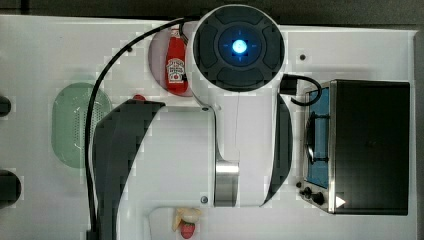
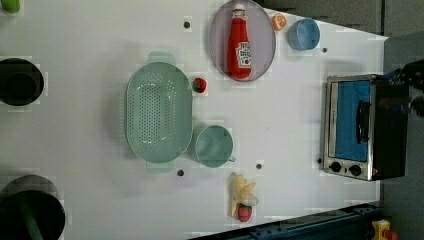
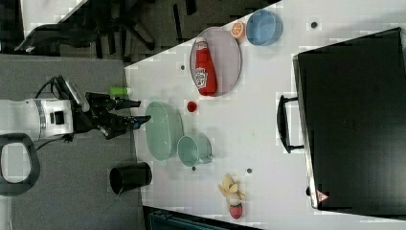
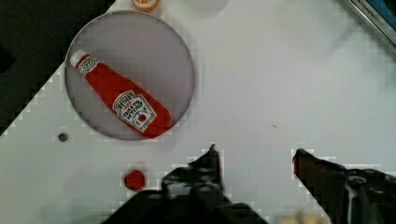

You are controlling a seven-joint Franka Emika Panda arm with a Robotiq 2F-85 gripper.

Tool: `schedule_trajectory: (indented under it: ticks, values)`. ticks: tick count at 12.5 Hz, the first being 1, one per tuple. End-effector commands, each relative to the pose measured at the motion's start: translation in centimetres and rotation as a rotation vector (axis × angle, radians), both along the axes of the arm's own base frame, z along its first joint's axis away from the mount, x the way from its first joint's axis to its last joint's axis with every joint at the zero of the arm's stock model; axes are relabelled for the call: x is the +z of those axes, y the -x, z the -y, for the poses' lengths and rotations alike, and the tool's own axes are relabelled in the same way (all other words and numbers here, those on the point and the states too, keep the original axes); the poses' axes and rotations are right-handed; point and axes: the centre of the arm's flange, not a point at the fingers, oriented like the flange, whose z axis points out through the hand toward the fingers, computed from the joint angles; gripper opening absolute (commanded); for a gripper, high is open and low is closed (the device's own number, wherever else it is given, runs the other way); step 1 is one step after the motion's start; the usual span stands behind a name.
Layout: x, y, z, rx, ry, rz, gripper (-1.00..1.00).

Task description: Flap open oven.

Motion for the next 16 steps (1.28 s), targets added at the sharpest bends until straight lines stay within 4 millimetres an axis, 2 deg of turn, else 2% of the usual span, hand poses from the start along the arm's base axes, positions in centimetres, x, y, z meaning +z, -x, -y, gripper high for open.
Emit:
schedule_trajectory:
  ticks: [1, 3, 6, 7, 11, 13, 14, 16]
  values:
    - [7.0, 10.4, 2.6, 0.033, 0.031, -0.035, 0.59]
    - [7.0, 10.4, 2.6, 0.033, 0.031, -0.036, 0.99]
    - [7.0, 10.4, 2.6, 0.033, 0.031, -0.035, 1.00]
    - [7.0, 10.4, 2.6, 0.033, 0.031, -0.035, 0.89]
    - [6.8, 10.4, 2.7, 0.031, 0.030, -0.039, -0.09]
    - [6.0, 10.5, 3.1, 0.026, 0.027, -0.058, -0.56]
    - [5.2, 10.5, 3.5, 0.022, 0.024, -0.073, -0.65]
    - [3.3, 10.4, 4.6, 0.049, 0.014, -0.108, -0.65]
